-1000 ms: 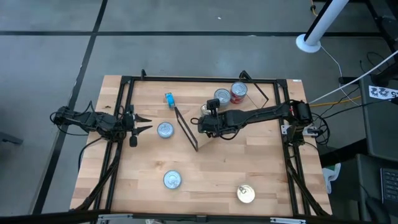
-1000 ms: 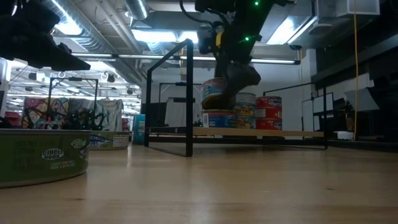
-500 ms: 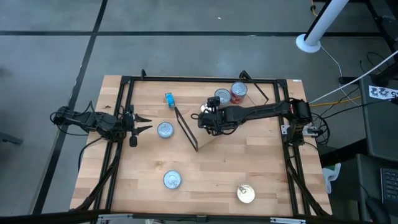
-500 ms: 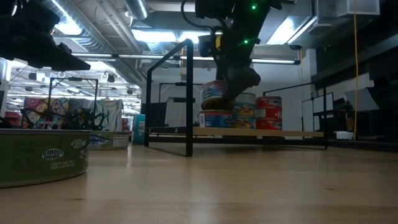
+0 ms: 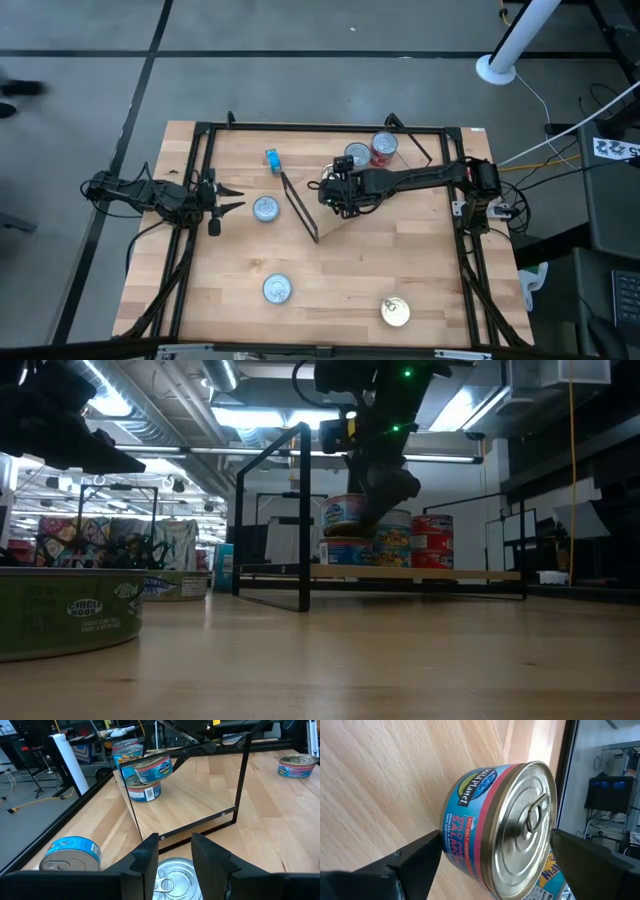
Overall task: Stack canned seafood by type on shelf
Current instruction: Stack the left blue tuna can on top of the blue tuna can on the shelf
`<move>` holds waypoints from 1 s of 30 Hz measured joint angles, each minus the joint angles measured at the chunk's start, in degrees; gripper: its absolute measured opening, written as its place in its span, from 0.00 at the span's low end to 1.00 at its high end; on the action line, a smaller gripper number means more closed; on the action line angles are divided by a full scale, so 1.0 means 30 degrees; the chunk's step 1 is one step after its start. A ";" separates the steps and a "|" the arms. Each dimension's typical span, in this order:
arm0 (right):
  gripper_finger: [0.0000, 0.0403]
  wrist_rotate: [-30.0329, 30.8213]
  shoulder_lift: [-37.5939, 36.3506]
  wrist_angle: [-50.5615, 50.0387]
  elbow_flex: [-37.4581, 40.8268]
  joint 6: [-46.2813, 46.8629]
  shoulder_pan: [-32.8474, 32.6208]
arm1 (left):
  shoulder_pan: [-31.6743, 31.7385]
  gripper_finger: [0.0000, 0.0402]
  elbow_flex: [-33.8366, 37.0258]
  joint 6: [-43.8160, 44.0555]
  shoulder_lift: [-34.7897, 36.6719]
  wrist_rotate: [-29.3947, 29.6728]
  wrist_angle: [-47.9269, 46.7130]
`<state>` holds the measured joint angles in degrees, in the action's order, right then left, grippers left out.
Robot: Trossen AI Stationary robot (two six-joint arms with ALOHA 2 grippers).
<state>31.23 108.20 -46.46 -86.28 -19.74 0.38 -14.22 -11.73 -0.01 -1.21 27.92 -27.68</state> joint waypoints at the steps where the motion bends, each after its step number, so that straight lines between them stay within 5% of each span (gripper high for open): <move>1: 0.91 0.0006 0.0000 -0.0007 0.0000 0.0013 0.0000 | 0.0000 0.28 0.0000 0.0000 0.0000 -0.0007 0.0000; 18: 0.89 0.0152 0.0000 0.0678 -0.0015 -0.0016 0.0007 | 0.0000 0.28 0.0000 0.0000 0.0000 0.0000 0.0000; 30: 0.67 0.0195 0.0000 0.0670 -0.0015 -0.0028 0.0007 | 0.0000 0.28 0.0000 0.0000 0.0000 -0.0002 0.0000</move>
<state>31.81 108.20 -44.45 -86.32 -19.83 0.40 -14.22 -11.73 -0.01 -1.21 27.91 -27.68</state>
